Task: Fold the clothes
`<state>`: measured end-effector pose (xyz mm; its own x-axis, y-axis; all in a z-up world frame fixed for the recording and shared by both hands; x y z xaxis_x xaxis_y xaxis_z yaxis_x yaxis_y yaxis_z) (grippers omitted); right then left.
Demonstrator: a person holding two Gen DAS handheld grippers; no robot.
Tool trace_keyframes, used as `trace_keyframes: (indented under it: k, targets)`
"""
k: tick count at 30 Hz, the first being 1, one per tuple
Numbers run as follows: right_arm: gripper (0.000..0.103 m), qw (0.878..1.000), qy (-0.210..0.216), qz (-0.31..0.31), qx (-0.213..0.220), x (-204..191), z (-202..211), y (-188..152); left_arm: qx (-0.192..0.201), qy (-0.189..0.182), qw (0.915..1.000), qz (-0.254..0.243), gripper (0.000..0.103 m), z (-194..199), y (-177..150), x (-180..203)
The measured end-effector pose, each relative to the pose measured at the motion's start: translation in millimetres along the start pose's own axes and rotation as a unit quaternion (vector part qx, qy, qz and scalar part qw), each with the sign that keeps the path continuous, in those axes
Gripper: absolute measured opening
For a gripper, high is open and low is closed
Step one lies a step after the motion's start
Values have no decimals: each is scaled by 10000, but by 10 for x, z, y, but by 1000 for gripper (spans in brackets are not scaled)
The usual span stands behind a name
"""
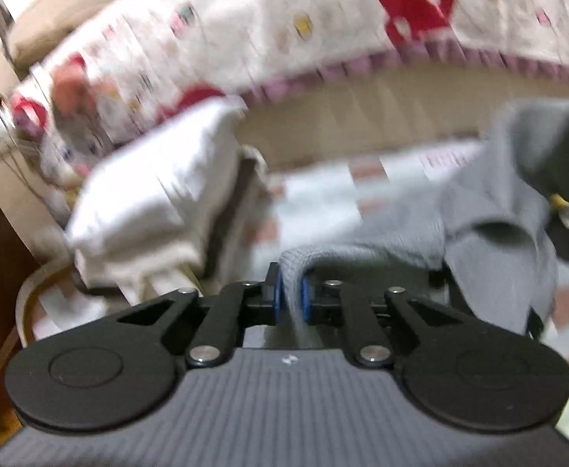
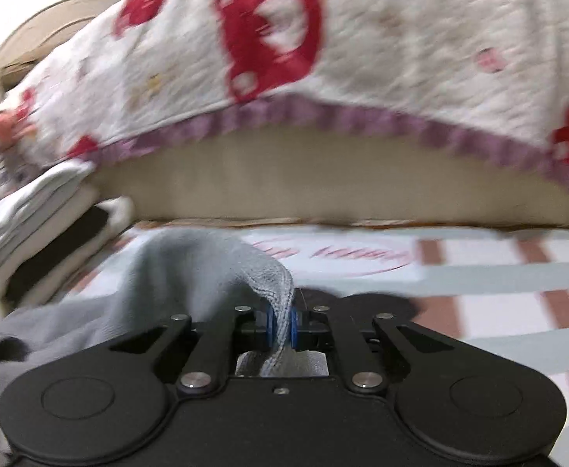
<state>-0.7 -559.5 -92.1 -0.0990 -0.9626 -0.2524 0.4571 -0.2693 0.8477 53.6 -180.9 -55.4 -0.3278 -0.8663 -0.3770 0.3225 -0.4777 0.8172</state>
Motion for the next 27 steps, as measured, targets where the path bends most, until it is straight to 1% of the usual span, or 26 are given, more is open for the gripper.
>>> trace_keyframes:
  k: [3, 4, 5, 7, 8, 10, 12, 13, 15, 16, 17, 18, 19, 20, 21, 22, 23, 24, 26, 27]
  targets:
    - [9, 9998, -123, -88, 138, 123, 129, 135, 388, 171, 9991, 70, 4, 6, 322, -133]
    - [9, 9997, -145, -64, 177, 145, 181, 190, 415, 165, 9989, 151, 3, -2, 394, -175]
    - [9, 9996, -159, -32, 219, 155, 228, 248, 467, 193, 9985, 204, 0, 3, 452, -209]
    - [9, 9994, -165, 51, 308, 157, 351, 376, 833, 453, 9955, 80, 0, 34, 595, -295]
    - [8, 9992, -190, 104, 344, 179, 422, 456, 1003, 525, 9936, 29, 0, 51, 665, -336]
    - [8, 9984, -362, 200, 397, 296, 536, 639, 931, -62, 9951, 334, 0, 51, 757, -377]
    - [8, 9961, -706, 280, 442, 468, 622, 829, 851, -614, 9925, 630, 0, 62, 843, -416]
    - [7, 9946, -886, 293, 461, 557, 661, 908, 786, -691, 9920, 700, 1, 70, 814, -401]
    - [8, 9896, -1356, 211, 429, 802, 670, 977, 697, -962, 9916, 506, 5, 70, 695, -271]
    - [9, 9863, -1619, 170, 277, 940, 621, 956, 604, -1105, 9909, 481, 9, 54, 584, -201]
    - [18, 9828, -1838, 130, -122, 1070, 498, 839, 494, -1261, 9897, 467, 22, 36, 468, -129]
    - [22, 9782, -1976, 76, -629, 1176, 357, 674, 292, -1495, 9870, 514, 33, 5, 324, -48]
    - [22, 9709, -2108, 21, -1135, 1279, 225, 510, 96, -1703, 9838, 548, 37, -23, 182, 28]
    - [26, 9666, -2118, -17, -1443, 1319, 142, 372, -71, -1756, 9831, 507, 38, -50, 54, 77]
    - [25, 9689, -1971, -33, -1493, 1279, 119, 265, -237, -1809, 9821, 465, 38, -77, -75, 125]
    - [27, 9722, -1796, -71, -1499, 1219, 109, 170, -403, -1861, 9808, 424, 38, -103, -203, 173]
    - [32, 9766, -1585, -138, -1444, 1132, 117, 91, -569, -1913, 9791, 382, 38, -128, -332, 221]
    - [34, 9804, -1413, -217, -1356, 1052, 132, 28, -720, -1960, 9774, 335, 40, -146, -451, 265]
    - [37, 9869, -1104, -435, -1096, 903, 176, -58, -838, -2011, 9758, 193, 41, -114, -589, 322]
    - [38, 9902, -785, -599, -983, 824, 169, -91, -854, -2032, 9753, 146, 42, -84, -618, 342]
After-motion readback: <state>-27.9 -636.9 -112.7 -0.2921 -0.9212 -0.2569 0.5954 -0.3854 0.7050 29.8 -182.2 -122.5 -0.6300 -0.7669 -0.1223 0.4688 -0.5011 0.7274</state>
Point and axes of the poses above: each gripper's, at about its wrist camera, not at the fingertips, and z roughly against the way its jaws point, x to its right, y to its top, the point moved 8 cm from there along -z, roughly the way its jaws point, and after that the axes turned 11 degrees about y, right-handed, at the moved point
